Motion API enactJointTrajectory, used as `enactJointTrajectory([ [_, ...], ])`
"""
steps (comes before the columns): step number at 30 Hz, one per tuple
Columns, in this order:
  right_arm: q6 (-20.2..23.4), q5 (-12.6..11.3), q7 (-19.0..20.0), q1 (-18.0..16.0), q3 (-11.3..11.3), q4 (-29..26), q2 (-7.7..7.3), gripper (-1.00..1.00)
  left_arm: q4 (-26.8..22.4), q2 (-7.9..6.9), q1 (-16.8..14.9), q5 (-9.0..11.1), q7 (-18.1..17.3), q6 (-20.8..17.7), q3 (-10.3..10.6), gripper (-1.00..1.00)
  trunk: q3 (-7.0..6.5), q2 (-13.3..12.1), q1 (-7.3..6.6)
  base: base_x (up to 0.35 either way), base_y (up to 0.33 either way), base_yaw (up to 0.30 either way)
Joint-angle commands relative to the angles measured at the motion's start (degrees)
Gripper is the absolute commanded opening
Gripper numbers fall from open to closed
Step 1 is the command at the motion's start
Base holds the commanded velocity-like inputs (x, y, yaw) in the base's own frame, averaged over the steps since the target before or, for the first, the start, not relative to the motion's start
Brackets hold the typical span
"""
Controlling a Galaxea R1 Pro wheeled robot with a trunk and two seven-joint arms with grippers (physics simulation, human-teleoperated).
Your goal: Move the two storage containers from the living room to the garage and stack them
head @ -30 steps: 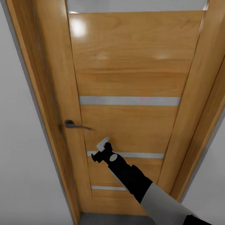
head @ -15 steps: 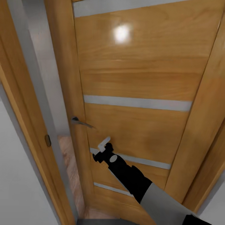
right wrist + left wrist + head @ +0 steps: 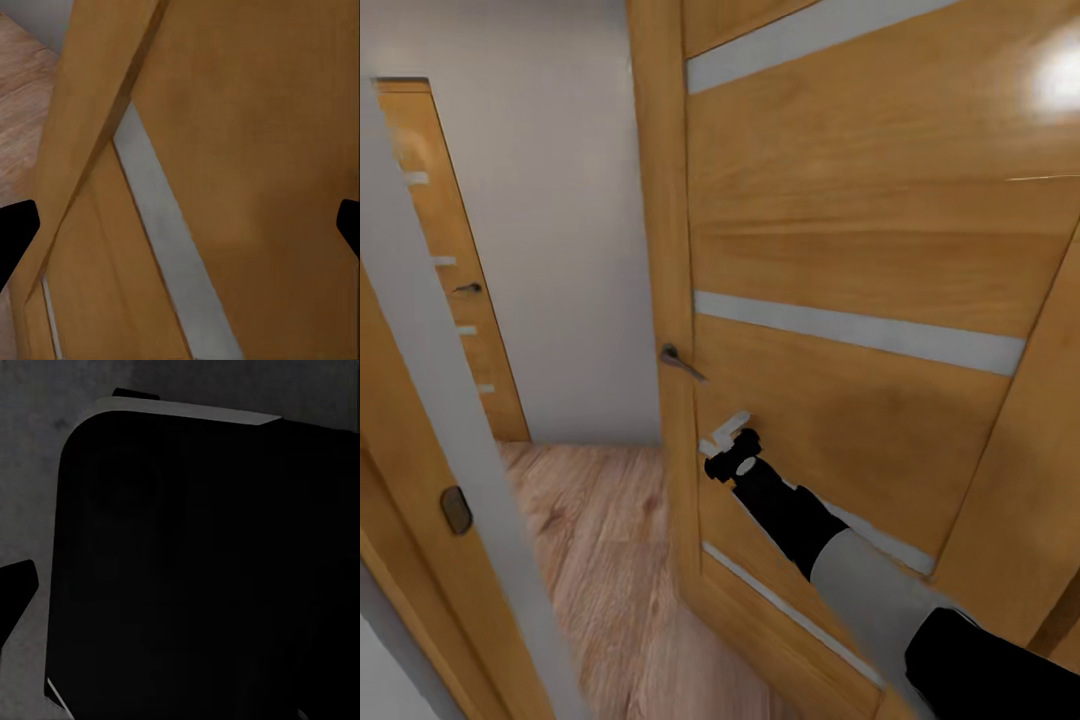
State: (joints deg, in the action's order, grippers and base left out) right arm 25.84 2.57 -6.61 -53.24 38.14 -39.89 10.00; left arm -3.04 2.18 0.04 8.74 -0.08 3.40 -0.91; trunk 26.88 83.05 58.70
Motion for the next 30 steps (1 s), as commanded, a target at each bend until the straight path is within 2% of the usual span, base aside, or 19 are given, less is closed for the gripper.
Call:
enactJointTrajectory([
  [1,0.25,0.62,-0.81,-0.69,0.08,0.59,0.00,1.00,-0.04,0.01,0.02,0.40,-0.01,0.11,-0.06,1.00,0.05,0.03,0.03,0.321,0.000,0.000],
  [10,-0.08,-0.03,-1.67,-5.92,-0.20,7.90,0.00,1.00,-0.04,0.02,0.02,0.36,-0.01,0.11,-0.05,1.00,0.05,0.03,0.03,0.318,0.000,0.000],
  [11,-0.08,-0.05,-1.69,-6.15,-0.98,8.36,0.00,1.00,-0.04,0.02,-0.01,0.27,-0.01,0.17,-0.09,1.00,0.05,0.03,0.03,0.106,0.000,0.000],
  [17,0.03,0.20,-1.74,-6.26,-4.82,7.87,0.00,1.00,-0.04,0.02,0.00,0.23,-0.01,0.20,-0.13,1.00,0.05,0.03,0.03,0.037,0.000,0.000],
  [30,0.69,0.29,-1.61,-6.26,-5.23,7.79,0.00,1.00,-0.04,-0.01,0.03,0.22,-0.01,0.20,-0.14,1.00,0.05,0.03,0.03,0.001,0.000,0.000],
])
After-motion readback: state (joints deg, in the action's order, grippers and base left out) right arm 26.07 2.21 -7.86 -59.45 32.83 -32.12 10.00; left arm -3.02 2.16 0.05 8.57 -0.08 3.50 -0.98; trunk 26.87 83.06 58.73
